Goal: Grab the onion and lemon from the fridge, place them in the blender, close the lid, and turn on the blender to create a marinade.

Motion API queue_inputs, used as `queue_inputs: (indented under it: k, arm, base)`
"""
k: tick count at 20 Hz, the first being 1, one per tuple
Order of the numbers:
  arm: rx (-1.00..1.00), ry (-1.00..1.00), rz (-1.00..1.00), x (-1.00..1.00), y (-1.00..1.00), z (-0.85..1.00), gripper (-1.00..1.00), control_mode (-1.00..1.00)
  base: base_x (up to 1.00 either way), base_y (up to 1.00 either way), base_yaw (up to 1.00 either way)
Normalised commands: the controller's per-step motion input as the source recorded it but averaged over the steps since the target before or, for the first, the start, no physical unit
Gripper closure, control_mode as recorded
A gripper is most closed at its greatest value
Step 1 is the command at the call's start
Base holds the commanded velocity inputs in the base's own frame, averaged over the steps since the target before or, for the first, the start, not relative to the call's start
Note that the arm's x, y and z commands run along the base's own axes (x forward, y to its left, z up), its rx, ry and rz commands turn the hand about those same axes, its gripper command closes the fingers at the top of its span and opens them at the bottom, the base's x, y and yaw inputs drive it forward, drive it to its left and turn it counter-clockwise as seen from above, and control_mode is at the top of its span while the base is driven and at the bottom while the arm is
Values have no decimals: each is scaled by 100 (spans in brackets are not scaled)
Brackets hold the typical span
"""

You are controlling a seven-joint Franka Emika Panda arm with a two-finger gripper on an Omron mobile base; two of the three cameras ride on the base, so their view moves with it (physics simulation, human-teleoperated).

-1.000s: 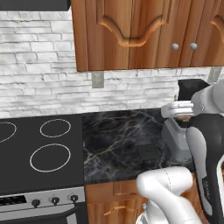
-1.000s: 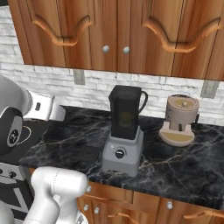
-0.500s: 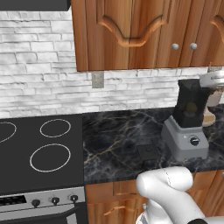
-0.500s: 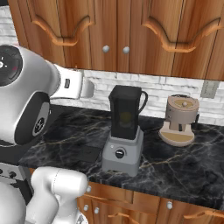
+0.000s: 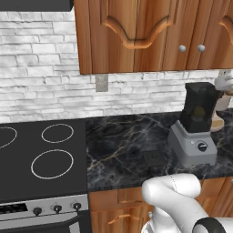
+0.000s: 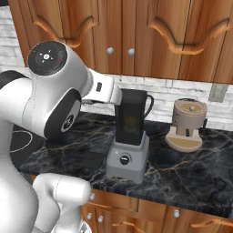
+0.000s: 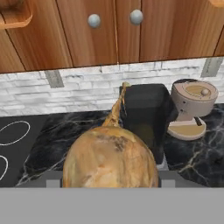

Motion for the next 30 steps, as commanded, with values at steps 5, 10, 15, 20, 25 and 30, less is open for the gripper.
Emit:
queue_inputs:
  k: [5, 10, 15, 20, 25, 30]
  arm:
    - [0, 5, -1, 63, -31, -31, 100, -100]
    - [0, 0, 0, 50, -41, 0, 100, -100]
    - [0, 5, 0, 67, -6, -33, 100, -100]
    - [0, 10, 0, 56, -2, -35, 100, -100]
    - [0, 11, 0, 39, -5, -39, 100, -100]
    - [0, 3, 0, 21, -25, -1, 100, -100]
  base:
    - [0, 0, 0]
    - [0, 0, 0]
    - [0, 0, 0]
    - [0, 0, 0]
    - [0, 0, 0]
    - [0, 0, 0]
